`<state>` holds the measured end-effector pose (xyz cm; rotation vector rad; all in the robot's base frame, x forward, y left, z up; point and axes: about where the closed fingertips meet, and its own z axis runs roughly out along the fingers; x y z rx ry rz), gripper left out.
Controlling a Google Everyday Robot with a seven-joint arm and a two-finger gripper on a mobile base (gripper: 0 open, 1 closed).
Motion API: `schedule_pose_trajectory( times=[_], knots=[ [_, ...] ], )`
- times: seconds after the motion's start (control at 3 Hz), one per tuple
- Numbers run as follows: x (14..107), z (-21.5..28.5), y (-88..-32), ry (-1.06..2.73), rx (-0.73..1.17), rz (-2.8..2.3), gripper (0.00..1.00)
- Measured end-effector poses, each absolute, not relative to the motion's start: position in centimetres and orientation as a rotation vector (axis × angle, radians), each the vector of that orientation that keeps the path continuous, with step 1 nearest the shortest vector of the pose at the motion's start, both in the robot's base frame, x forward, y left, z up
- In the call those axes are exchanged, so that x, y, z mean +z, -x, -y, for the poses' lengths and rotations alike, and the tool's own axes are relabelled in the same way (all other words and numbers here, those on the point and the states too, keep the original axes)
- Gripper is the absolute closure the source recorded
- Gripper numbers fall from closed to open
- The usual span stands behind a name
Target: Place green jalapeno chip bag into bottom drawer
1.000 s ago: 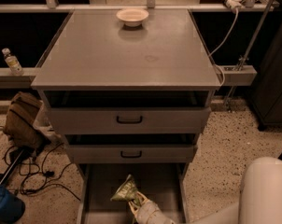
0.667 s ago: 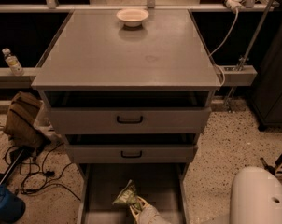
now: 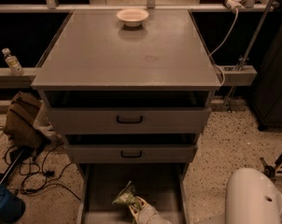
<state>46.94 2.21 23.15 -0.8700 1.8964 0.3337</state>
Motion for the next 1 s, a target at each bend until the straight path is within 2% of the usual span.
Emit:
schedule_pose_trajectory(
  times=[0.67, 1.0],
  knots=[
    [16.9, -1.3, -49.1, 0.825, 0.362, -2.058, 1.0],
    [16.9, -1.3, -49.1, 0.825, 0.362, -2.057, 1.0]
  ],
)
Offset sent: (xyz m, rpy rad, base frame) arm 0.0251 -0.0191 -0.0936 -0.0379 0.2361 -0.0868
